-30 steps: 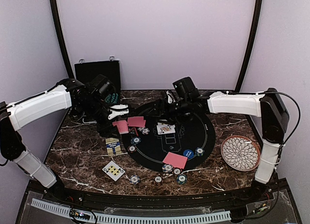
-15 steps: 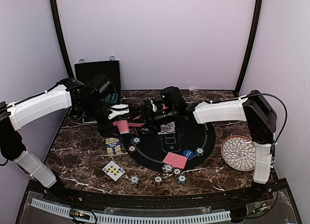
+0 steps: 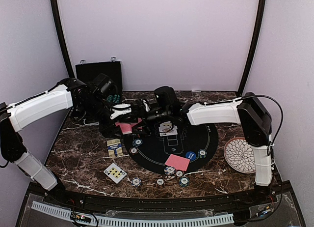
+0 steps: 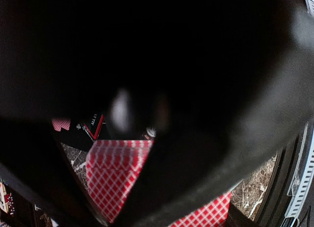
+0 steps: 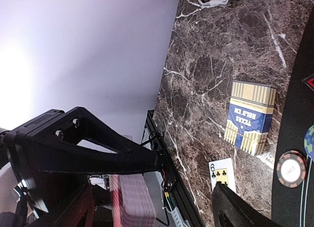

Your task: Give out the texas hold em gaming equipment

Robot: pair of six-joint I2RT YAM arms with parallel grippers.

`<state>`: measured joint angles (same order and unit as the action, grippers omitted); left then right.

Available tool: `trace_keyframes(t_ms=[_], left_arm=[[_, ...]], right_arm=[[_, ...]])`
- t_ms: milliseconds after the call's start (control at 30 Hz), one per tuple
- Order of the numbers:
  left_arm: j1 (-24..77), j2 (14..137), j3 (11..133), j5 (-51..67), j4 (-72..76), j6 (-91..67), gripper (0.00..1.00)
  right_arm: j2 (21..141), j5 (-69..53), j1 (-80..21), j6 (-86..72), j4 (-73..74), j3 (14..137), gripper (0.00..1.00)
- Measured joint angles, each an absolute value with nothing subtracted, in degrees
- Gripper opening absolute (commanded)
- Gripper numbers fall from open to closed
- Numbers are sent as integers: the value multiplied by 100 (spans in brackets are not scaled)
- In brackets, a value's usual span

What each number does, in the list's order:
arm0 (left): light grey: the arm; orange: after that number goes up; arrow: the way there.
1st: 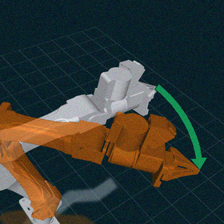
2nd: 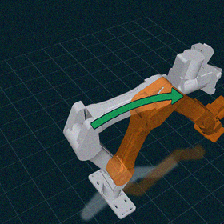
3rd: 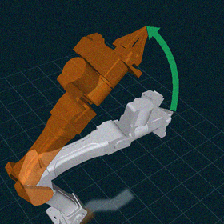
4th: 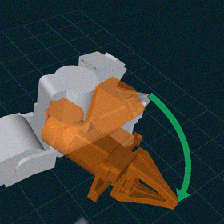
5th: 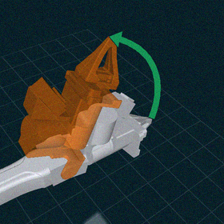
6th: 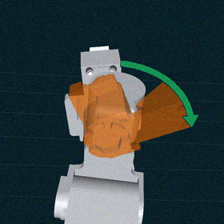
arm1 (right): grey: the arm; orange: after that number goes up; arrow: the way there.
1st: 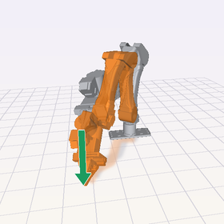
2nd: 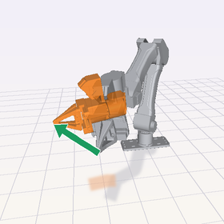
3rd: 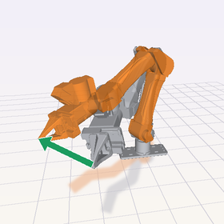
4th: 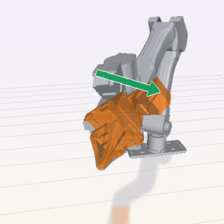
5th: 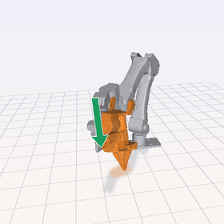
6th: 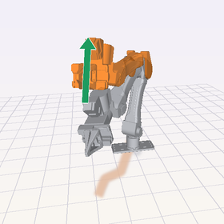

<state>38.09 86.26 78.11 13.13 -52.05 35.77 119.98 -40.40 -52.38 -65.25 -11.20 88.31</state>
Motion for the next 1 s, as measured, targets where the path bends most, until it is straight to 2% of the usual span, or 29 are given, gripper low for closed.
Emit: trace_keyframes(t_ms=[567, 867, 1000], left_arm=[[3809, 8635, 7885, 1328, -5245, 3568, 0], [3809, 8646, 7885, 1326, -5245, 3568, 0], [3809, 8646, 7885, 1323, -5247, 3566, 0]], right_arm=[[12331, -4305, -5312, -6541, -1048, 9113, 72], [11942, -4305, -5072, -6254, -840, 8720, 67], [11863, -4303, -5028, -6139, -679, 8702, 60]])
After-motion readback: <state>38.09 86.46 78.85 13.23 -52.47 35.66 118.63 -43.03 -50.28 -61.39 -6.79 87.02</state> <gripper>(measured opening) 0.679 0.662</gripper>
